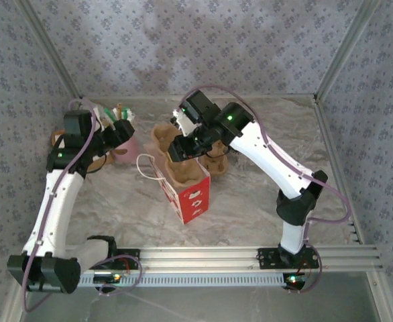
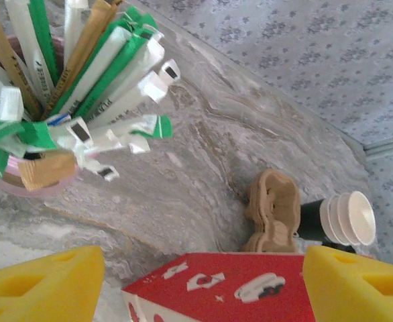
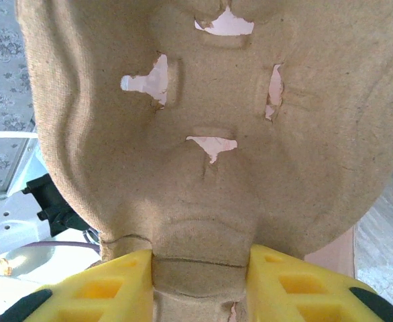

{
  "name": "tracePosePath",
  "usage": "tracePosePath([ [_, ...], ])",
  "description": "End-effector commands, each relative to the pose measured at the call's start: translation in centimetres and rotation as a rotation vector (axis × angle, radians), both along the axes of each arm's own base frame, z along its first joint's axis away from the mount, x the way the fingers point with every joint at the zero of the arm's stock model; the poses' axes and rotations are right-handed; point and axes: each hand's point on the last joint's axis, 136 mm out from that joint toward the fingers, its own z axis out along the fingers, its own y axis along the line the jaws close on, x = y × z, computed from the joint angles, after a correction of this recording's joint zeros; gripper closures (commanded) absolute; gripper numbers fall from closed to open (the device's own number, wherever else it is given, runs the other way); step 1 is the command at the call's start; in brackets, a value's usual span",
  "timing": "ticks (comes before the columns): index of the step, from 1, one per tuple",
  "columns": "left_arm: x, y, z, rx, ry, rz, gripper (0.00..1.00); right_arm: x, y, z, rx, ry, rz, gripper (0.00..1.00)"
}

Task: Pack the takeout coffee

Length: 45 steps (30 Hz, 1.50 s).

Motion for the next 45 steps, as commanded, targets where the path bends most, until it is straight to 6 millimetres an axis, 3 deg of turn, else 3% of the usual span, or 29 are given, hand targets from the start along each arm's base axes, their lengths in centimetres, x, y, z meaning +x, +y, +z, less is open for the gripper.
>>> tracePosePath([
  [1,-1.7,-0.6,-1.5,-0.038,0.051,-0.03,0.22,-0.6,-0.1,-0.4,-0.03,0.012,0.048,0.61],
  [15,-3.7,-0.9,-5.1,-0.087,0.106,-0.026,0.23,0.4,-0.2,1.7,0.023,-0.031,0.024,0.61],
  [32,-4.3,-1.0,-6.9,-0.094,0.138,-0.03,0.23,0.9,0.5,0.5,0.012,-0.023,0.043,0.62],
  [45,-3.7,-1.6,-7.7,-0.102,0.15,-0.044,0.24,-0.5,-1.3,-0.7,-0.084,-0.025,0.052,0.62],
])
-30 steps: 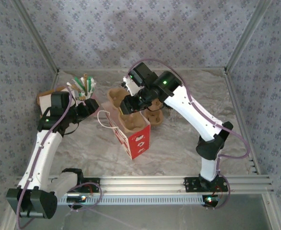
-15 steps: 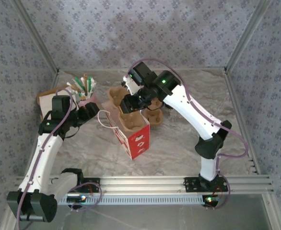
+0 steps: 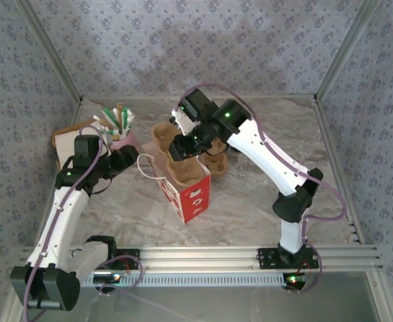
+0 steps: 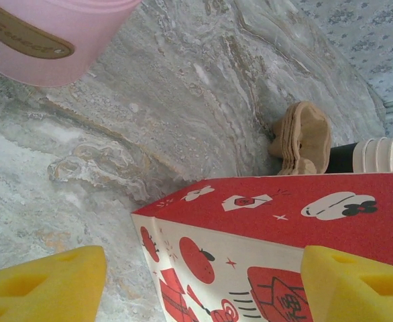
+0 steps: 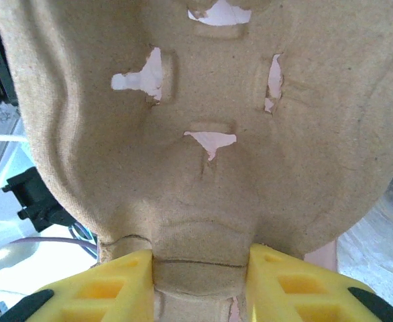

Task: Pack the takeout coffee

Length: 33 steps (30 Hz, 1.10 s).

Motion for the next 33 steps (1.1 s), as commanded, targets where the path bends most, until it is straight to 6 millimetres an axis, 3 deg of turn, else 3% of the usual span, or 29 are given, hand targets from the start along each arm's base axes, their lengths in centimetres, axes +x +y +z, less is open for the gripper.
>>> tracePosePath([
  [1,0.5,-0.8,0.4,-0.024,-0.02,-0.021,0.24,-1.1,-1.1,-0.1,-0.052,-0.011,0.021,0.62],
  [12,0.9,-1.6,0.0,-0.011,-0.015,-0.037,0.24,-2.2,-0.9,-0.4,-0.105,-0.043,0.078,0.63],
  [25,1.1,-2.0,-0.3,-0.006,-0.01,-0.044,0.24,-3.1,-0.5,1.0,-0.059,-0.068,0.119,0.63],
  [33,1.0,-1.9,-0.4,-0.002,-0.01,-0.04,0.24,-2.8,-1.1,3.0,-0.018,-0.131,0.097,0.63],
])
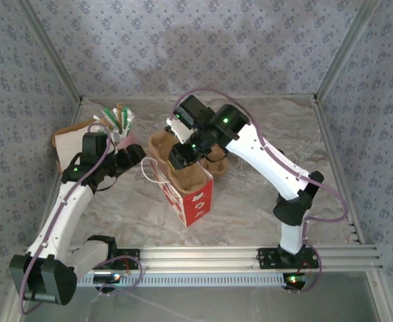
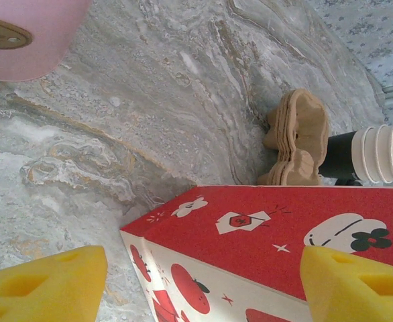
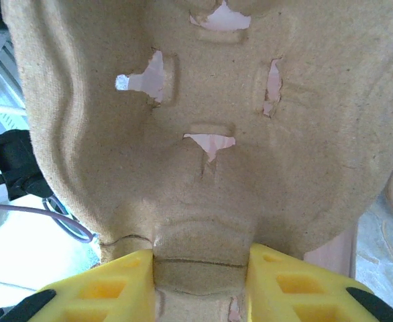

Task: Pack the takeout coffee

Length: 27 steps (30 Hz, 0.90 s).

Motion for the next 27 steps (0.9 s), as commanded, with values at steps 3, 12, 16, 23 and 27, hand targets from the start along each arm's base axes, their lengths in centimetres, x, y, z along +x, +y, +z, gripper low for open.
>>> tracePosePath([
  [3,0.2,0.0,0.3,0.001,-0.023,0.005,0.24,-0.5,-0.8,2.6,0.046,-0.055,0.01,0.63],
  [12,-0.2,0.1,0.1,0.007,-0.019,0.008,0.24,-1.0,-0.5,1.2,0.019,-0.004,0.033,0.63],
  [16,-0.2,0.1,0.1,0.006,-0.019,0.007,0.24,-0.8,-0.9,0.1,-0.015,0.038,0.016,0.63],
  [23,-0.1,0.1,0.2,0.008,-0.021,0.004,0.24,-0.2,-1.4,-1.2,-0.064,0.075,-0.012,0.64],
  [27,-0.1,0.1,0.2,0.011,-0.021,0.005,0.24,0.1,-1.4,-1.6,-0.089,0.081,-0.015,0.64],
])
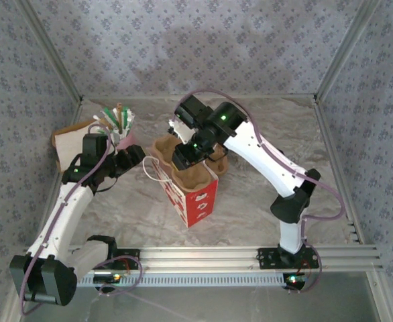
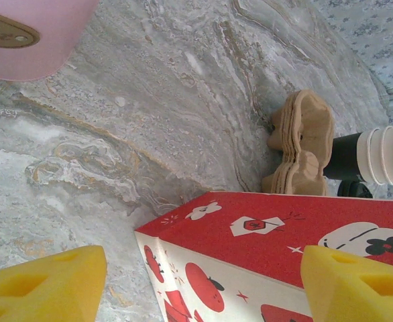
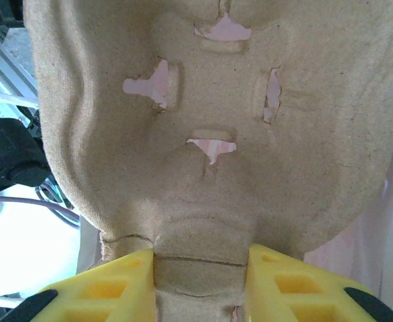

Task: Pack the takeout coffee

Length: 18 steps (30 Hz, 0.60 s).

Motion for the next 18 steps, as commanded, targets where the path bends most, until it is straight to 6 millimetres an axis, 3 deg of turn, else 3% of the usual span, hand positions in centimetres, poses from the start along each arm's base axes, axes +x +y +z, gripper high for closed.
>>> tracePosePath([
  [1,-0.1,-0.1,0.5,0.004,-0.019,-0.004,0.24,-0.2,-0.5,0.2,-0.026,0.011,0.002,0.64],
  [8,0.0,-0.1,0.5,0.006,-0.021,-0.005,0.23,0.5,-1.1,-0.2,-0.081,-0.016,-0.023,0.64],
  [18,0.1,-0.2,0.4,0.004,-0.019,-0.011,0.24,1.6,-0.8,1.4,-0.049,-0.049,-0.058,0.64],
])
